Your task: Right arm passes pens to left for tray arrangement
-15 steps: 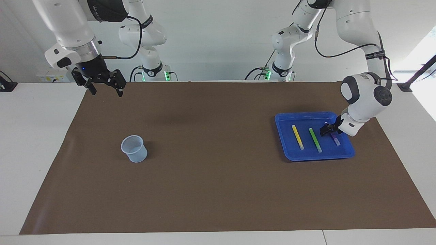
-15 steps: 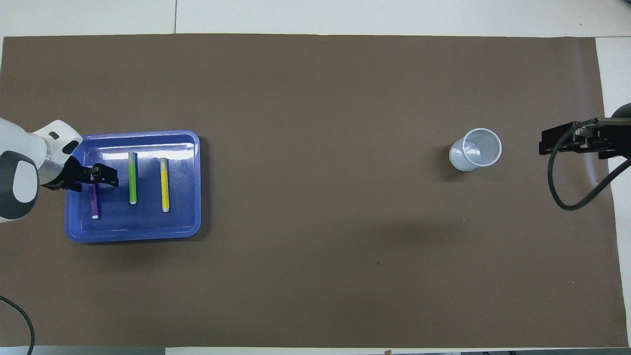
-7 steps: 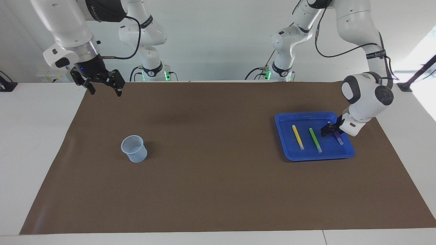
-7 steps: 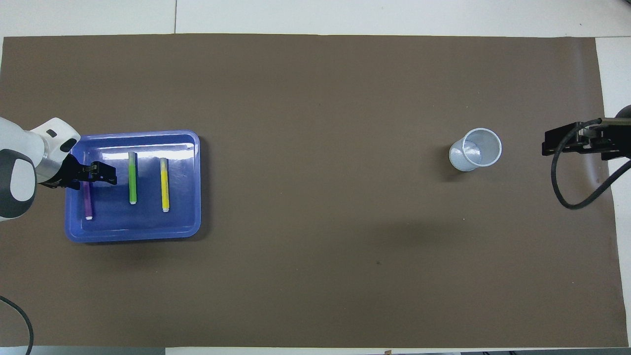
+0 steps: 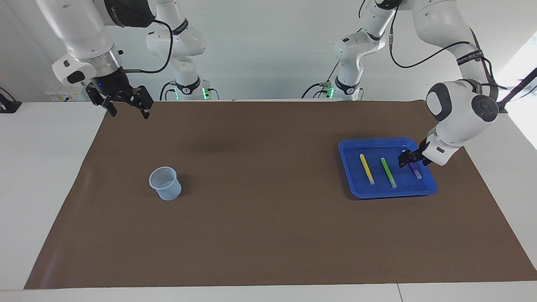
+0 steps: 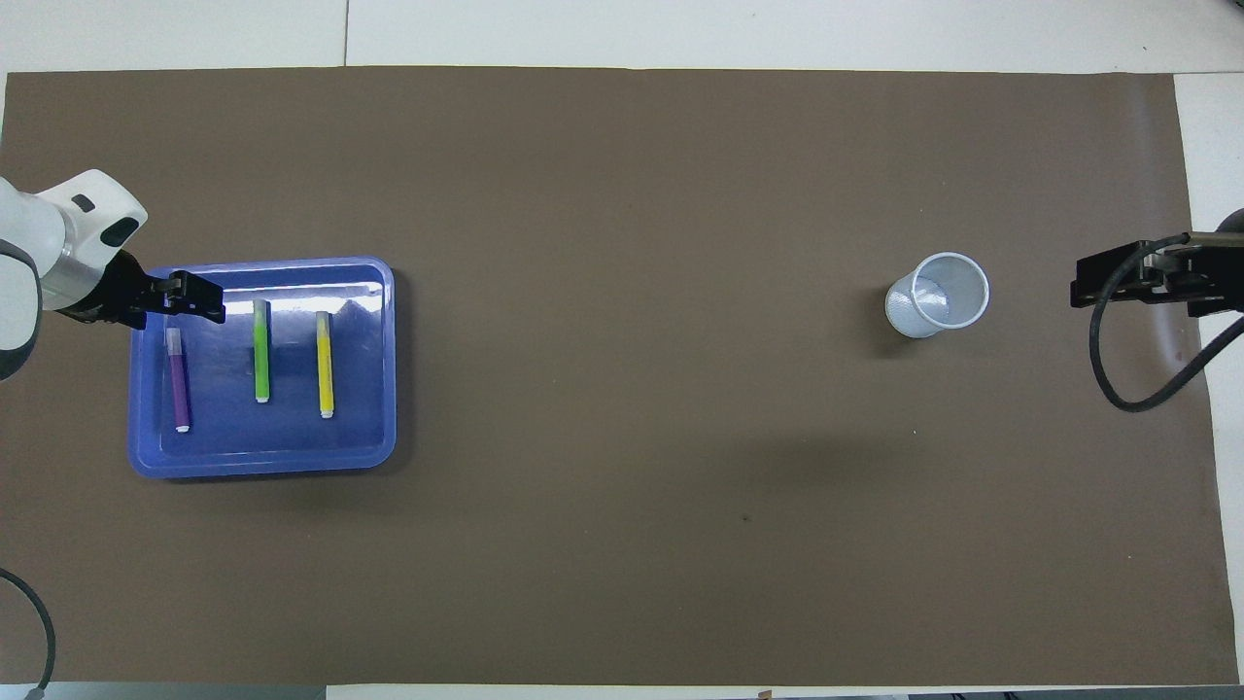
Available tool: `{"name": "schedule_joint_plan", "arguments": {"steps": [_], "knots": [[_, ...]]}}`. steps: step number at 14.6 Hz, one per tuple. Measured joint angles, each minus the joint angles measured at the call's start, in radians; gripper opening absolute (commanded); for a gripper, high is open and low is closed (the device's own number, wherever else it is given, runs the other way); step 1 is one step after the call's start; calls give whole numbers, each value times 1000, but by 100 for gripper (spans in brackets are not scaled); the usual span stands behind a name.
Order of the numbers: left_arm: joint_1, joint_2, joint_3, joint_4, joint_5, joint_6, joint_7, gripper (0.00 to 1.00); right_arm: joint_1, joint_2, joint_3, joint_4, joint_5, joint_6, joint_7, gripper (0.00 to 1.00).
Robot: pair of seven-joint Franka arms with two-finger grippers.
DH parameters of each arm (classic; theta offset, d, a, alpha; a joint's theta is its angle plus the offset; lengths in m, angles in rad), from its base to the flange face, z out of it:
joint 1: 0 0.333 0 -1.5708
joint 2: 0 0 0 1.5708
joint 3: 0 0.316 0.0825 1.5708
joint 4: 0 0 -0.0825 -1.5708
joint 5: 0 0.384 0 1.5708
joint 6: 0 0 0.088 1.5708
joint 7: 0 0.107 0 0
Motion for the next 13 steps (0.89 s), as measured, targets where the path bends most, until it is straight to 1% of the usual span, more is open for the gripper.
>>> {"name": "schedule_joint_plan", "arguments": {"steps": [2,5,7,8,9,11,13], "knots": [[-29,-11,-1,64,-15,-90,-6,100,0,0,0,0,0,0,0,100],[-61,-34,-2,185,-19,-272,-9,100,0,0,0,0,0,-1,0,100],[-87,-77,1,241,-20,-368,-9,100,0,0,0,0,0,-2,0,100],[-107,-108,7,253,-20,-403,-11,100,0,0,0,0,0,-2,0,100],[-138,-145,26,259,-21,-436,-13,100,0,0,0,0,0,-2,0,100],[-238,-228,114,260,-30,-503,-14,100,0,0,0,0,0,-2,0,100],[-320,-289,200,249,-38,-525,-14,100,0,0,0,0,0,-2,0,100]]}}
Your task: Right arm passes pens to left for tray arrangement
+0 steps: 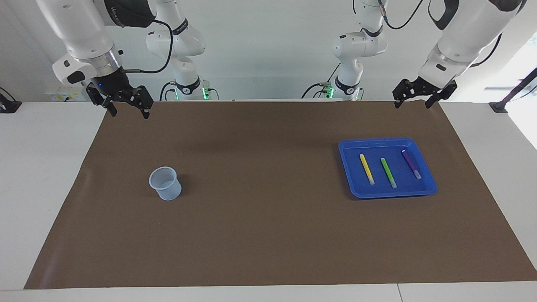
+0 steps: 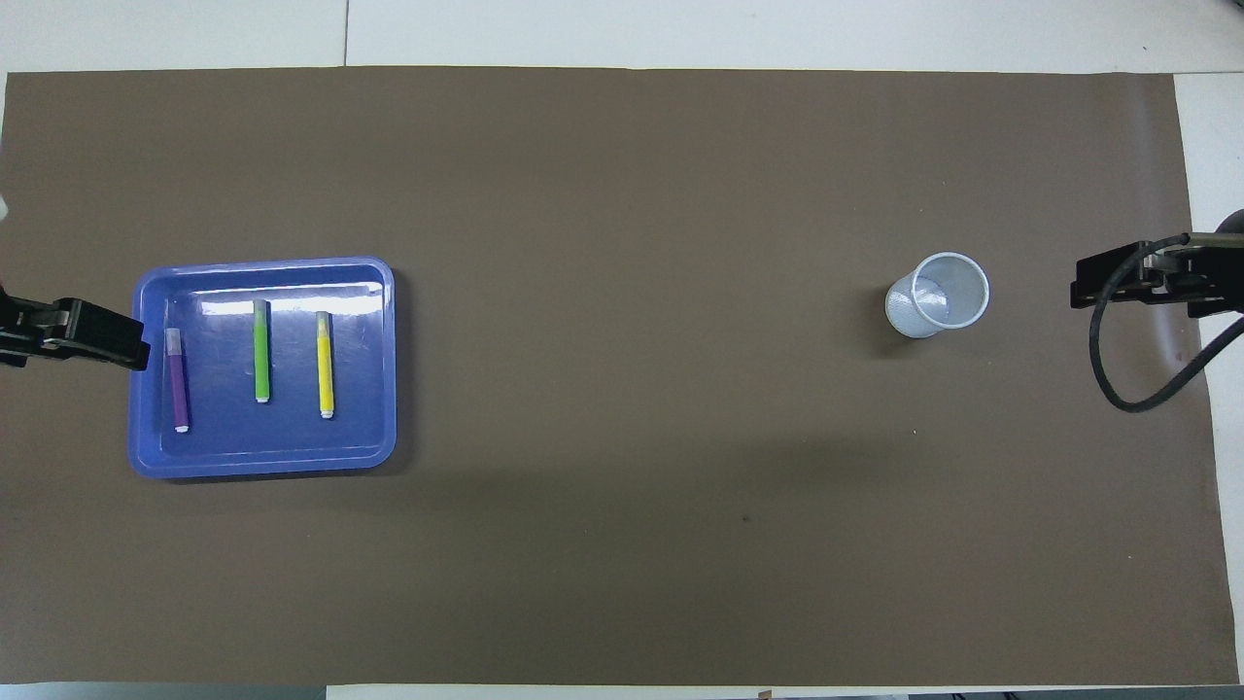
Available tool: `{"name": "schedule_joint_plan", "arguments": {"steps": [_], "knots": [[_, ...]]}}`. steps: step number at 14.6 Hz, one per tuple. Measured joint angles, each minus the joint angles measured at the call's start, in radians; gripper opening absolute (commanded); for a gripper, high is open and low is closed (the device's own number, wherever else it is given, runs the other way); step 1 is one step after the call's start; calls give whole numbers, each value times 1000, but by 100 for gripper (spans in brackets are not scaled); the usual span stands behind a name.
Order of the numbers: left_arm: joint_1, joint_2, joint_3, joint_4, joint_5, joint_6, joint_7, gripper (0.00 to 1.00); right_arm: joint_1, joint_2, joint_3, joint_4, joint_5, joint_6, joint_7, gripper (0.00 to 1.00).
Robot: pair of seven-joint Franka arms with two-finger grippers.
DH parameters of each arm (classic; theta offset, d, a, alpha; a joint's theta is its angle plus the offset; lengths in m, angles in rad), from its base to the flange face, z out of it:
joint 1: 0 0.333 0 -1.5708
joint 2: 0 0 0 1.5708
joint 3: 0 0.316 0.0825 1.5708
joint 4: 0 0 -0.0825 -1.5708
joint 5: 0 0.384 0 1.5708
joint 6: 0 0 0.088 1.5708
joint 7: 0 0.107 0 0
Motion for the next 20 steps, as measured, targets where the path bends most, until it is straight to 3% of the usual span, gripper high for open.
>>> {"name": "schedule_joint_plan", "arguments": {"steps": [5,11,20], "knots": [[-32,-8,33,-96,-24,74,-1,100,0,0,0,0,0,0,0,100],[-75,16,65,16,-67,-29,-21,100,0,0,0,0,0,0,0,100],[-46,19,61,23,-57,-31,-22,100,0,0,0,0,0,0,0,100]]}}
